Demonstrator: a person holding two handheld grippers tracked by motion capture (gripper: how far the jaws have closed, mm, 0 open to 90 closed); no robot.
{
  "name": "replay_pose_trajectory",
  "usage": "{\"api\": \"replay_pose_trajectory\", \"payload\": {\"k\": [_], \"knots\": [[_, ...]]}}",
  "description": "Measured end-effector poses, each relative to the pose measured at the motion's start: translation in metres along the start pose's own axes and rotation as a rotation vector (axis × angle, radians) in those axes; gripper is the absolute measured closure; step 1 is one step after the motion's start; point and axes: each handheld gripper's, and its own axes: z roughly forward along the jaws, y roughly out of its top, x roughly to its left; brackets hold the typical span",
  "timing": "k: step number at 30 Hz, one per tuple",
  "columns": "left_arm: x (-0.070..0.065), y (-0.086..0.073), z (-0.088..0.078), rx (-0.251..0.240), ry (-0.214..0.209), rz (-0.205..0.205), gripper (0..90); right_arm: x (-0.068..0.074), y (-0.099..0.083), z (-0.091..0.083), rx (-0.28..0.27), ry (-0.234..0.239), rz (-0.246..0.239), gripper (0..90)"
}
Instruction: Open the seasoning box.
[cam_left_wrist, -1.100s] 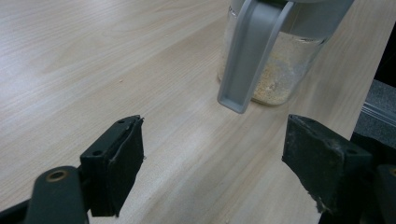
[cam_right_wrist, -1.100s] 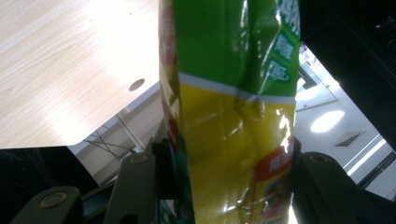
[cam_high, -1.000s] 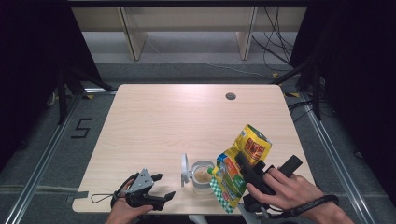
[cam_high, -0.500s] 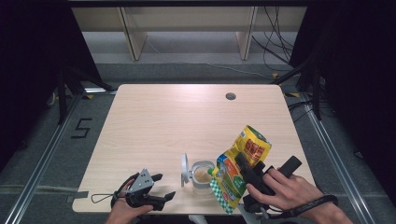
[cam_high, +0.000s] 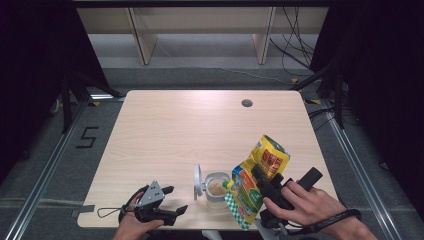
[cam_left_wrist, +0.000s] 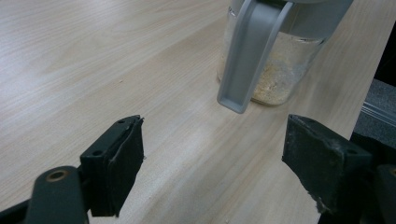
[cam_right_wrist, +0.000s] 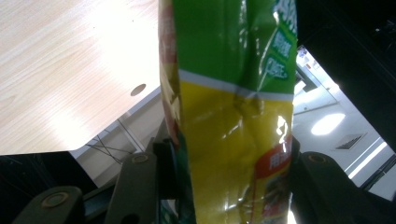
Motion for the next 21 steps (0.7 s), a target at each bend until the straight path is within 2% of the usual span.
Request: {"api": "replay_pose_trajectory", "payload": {"k": [14,18,19,21], "knots": [[0.0001,0.0,-0.0004,0.002,0.003,0.005,20.0,-0.0003,0.0024,0.0004,-0.007,0.006,-0.004,58.8],[-0.0001,0.0,-0.0007,0.005,-0.001,-0.004,20.0,-0.0017,0.0031,0.0018,-0.01,0.002,-0.003,58.9],[-0.0012,-0.0004,-0.0005,0.002,-0.001,-0.022,20.1,-0.0022,0.0031,0.0022,-0.012,0.005,-0.001,59.0],[-0.0013,-0.0004,-0.0003,-0.001,-0.002,-0.027,20.0,-0.0028,0.0033,0.0029,-0.008,-0.001,-0.002,59.1]]}}
